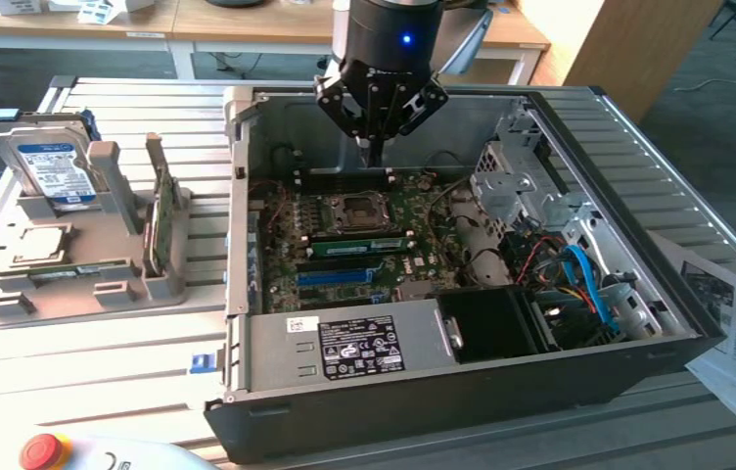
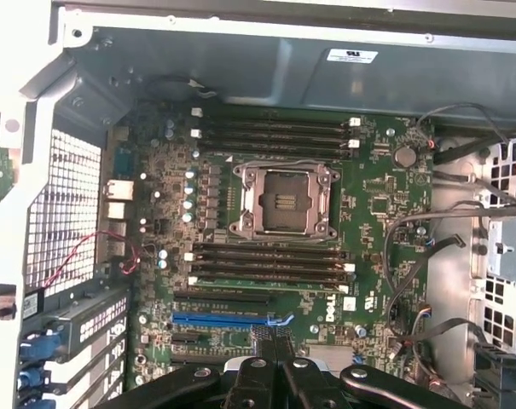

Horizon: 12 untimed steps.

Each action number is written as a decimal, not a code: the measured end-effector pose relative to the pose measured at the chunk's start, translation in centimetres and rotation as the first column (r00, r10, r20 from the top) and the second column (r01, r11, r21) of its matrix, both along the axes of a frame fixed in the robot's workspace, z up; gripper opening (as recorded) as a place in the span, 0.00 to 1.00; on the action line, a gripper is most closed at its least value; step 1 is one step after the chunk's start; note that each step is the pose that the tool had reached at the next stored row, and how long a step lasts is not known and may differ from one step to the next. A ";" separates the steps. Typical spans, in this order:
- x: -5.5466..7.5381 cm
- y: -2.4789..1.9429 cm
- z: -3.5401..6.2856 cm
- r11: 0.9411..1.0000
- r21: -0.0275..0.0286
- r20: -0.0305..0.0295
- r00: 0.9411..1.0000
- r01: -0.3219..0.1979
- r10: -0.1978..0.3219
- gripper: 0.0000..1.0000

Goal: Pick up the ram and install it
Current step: 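Press down the ram until it locks into place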

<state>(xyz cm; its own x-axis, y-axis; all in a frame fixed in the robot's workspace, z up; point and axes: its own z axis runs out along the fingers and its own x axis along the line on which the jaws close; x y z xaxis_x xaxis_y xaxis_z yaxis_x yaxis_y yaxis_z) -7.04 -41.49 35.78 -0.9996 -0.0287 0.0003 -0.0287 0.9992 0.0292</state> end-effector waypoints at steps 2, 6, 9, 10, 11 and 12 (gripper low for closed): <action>0.0 0.00 0.00 1.000 0.000 0.000 1.000 0.001 -0.001 0.11; 0.0 -0.03 0.01 1.000 0.002 0.000 1.000 0.003 -0.003 0.11; 0.0 -0.03 0.00 1.000 0.005 -0.002 1.000 0.004 -0.004 0.11; 0.0 -0.05 0.00 1.000 0.005 -0.004 1.000 0.004 -0.004 0.11; 0.0 -0.07 0.00 1.000 0.007 -0.008 1.000 0.005 -0.005 0.11; 0.0 -0.09 0.01 1.000 0.008 -0.012 1.000 0.005 -0.005 0.11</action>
